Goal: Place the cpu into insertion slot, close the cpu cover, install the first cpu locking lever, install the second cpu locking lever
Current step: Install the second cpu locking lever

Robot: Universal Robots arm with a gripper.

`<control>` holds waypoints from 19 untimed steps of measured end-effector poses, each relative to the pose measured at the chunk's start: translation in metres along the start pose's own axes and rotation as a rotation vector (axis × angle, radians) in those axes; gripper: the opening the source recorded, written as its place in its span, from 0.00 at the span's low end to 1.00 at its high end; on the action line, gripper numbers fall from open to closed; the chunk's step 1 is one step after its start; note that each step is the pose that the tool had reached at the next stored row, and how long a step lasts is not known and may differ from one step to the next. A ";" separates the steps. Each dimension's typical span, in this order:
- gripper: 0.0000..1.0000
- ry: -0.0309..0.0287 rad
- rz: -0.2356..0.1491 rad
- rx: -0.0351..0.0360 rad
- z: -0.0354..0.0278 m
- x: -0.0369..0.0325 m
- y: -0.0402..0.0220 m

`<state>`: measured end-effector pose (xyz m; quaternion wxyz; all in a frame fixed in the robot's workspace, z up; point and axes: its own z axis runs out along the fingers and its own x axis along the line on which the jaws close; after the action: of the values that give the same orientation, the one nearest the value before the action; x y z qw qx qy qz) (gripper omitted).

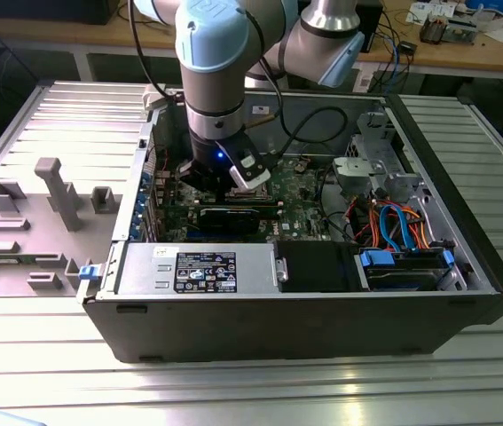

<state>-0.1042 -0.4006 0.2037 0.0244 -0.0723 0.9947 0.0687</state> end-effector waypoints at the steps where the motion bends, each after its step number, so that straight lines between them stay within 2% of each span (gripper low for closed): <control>1: 0.11 -0.0012 0.000 -0.0006 -0.0003 0.0003 0.0001; 6: 0.11 -0.0035 -0.001 -0.0107 -0.0020 0.0011 0.0004; 7: 0.11 -0.0041 -0.001 -0.0166 -0.0021 0.0011 0.0004; 8: 0.11 -0.0068 -0.001 -0.0347 -0.0017 0.0011 0.0004; 9: 0.11 -0.0073 -0.001 -0.0376 -0.0008 0.0011 0.0003; 11: 0.11 -0.0074 -0.001 -0.0407 0.0003 0.0012 0.0000; 14: 0.11 -0.0090 -0.001 -0.0490 0.0021 0.0012 -0.0001; 19: 0.11 -0.0088 -0.002 -0.0509 0.0036 0.0014 -0.0004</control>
<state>-0.1054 -0.4006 0.2001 0.0270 -0.0733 0.9925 0.0943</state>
